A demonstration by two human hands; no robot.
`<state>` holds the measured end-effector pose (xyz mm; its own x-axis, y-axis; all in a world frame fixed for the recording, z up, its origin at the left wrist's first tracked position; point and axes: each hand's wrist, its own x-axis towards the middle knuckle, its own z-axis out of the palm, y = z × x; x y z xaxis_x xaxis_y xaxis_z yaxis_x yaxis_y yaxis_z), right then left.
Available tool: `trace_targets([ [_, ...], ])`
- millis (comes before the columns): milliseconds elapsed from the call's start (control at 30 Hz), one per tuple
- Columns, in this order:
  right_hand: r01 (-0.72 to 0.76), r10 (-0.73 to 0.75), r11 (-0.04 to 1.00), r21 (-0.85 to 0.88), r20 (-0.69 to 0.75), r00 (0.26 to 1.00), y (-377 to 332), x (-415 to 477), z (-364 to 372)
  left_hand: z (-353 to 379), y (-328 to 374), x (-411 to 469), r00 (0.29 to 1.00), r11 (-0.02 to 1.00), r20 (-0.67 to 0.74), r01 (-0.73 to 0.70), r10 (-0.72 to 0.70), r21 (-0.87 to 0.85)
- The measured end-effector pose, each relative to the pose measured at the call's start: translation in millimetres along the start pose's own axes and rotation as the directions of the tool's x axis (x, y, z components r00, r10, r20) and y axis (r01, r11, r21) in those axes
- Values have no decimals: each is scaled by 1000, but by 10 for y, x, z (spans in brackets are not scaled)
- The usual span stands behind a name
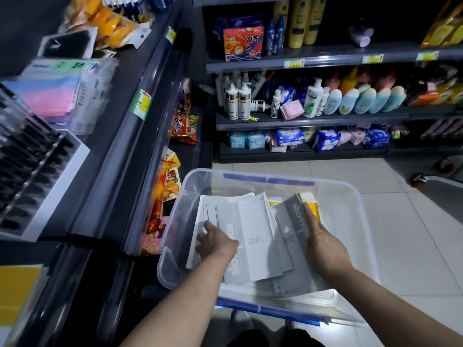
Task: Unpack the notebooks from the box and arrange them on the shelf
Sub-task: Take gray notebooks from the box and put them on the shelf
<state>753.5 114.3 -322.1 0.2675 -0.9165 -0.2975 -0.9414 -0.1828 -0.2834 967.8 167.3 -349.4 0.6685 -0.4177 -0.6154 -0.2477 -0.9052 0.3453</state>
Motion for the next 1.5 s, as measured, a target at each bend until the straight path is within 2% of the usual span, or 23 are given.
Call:
trace_targets([
  [67, -1, 0, 1000, -31, -5, 1000, 3, 2, -12, 3, -24, 40, 999, 992, 8, 48, -48, -119],
  [133, -11, 11, 999, -32, -6, 1000, 28, 8, -45, -28, -28, 74, 999, 981, 30, 38, -33, -189],
  [200, 5, -5, 1000, -29, 1, 1000, 15, 0, -46, -64, -16, 52, 1000, 987, 15, -10, 13, -158],
  [400, 33, -33, 999, 13, -12, 999, 48, 0, -29, -14, 45, -120, 955, 953, 1, -295, 296, -74],
  [533, 63, -59, 994, 90, -56, 997, 146, 3, -109, -194, -44, -154, 931, 929, -88, -361, 355, -76],
  [633, 126, -117, 982, 139, -67, 991, 160, 22, -208, -368, -70, -232, 914, 902, -162, -397, 372, -170],
  [833, 310, -280, 904, 295, -141, 950, 161, 165, -545, -643, -184, -424, 908, 869, -315, -376, 276, -322],
  [967, 405, -378, 853, 330, -145, 914, 149, 223, -755, -730, -294, -766, 871, 810, -448, -405, 202, -424],
  [1167, 630, -622, 748, 207, -112, 775, 38, 102, -979, -756, -464, -1574, 813, 803, -578, -391, 71, -451],
  [1300, 734, -735, 640, 227, -96, 671, -138, -26, -1024, -703, -646, -2082, 770, 780, -633, -349, -78, -520],
  [1500, 836, -850, 497, 231, -61, 523, -460, -380, -999, -579, -979, -2834, 643, 798, -727, -295, -242, -526],
])
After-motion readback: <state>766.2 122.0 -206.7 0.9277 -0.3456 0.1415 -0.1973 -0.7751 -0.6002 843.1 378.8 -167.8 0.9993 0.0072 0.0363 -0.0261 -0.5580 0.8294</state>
